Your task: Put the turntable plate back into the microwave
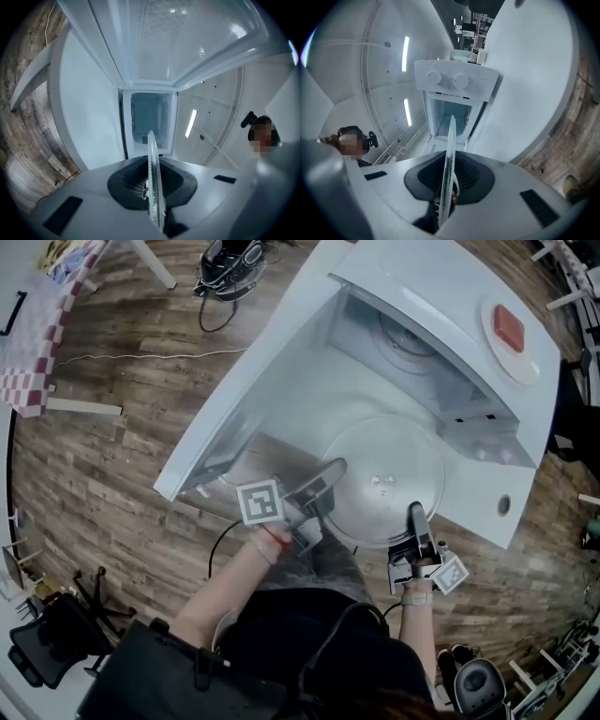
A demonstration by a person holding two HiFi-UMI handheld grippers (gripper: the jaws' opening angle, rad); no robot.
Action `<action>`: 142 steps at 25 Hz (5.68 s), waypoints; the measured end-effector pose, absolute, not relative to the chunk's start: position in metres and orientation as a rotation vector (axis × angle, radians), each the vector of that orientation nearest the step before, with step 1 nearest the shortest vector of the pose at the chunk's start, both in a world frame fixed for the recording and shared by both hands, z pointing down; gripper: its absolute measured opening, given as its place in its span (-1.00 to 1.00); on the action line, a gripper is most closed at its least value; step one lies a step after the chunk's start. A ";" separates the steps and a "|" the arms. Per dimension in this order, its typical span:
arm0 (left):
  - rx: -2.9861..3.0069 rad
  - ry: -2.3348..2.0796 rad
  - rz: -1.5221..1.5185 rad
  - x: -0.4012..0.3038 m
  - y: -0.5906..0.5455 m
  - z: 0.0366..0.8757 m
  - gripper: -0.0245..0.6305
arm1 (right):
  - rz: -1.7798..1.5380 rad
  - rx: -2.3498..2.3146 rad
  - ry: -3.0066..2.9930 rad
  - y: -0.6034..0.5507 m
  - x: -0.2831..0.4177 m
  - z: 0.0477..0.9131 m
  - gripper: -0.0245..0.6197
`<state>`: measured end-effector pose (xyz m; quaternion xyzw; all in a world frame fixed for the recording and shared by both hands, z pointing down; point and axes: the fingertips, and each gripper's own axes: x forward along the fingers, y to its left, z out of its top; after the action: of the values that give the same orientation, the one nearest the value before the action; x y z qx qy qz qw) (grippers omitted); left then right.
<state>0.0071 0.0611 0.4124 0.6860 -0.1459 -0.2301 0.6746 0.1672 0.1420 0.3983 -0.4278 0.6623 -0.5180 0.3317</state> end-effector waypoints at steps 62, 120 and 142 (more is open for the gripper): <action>1.339 -0.629 -0.807 0.026 -0.084 0.450 -0.84 | -1.379 -1.325 1.522 -0.007 0.193 0.446 -0.67; 1.777 -0.450 -0.385 0.091 -0.029 0.433 -0.65 | -1.477 -1.156 1.430 -0.009 0.151 0.438 -0.78; 1.667 -0.566 -0.341 0.104 -0.060 0.449 -0.74 | -1.460 -1.202 1.428 -0.038 0.164 0.447 -0.78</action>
<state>0.1041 -0.0595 0.4486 0.7263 -0.2464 -0.1484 0.6243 0.1638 -0.0377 0.4474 -0.4698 0.5581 -0.5709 0.3766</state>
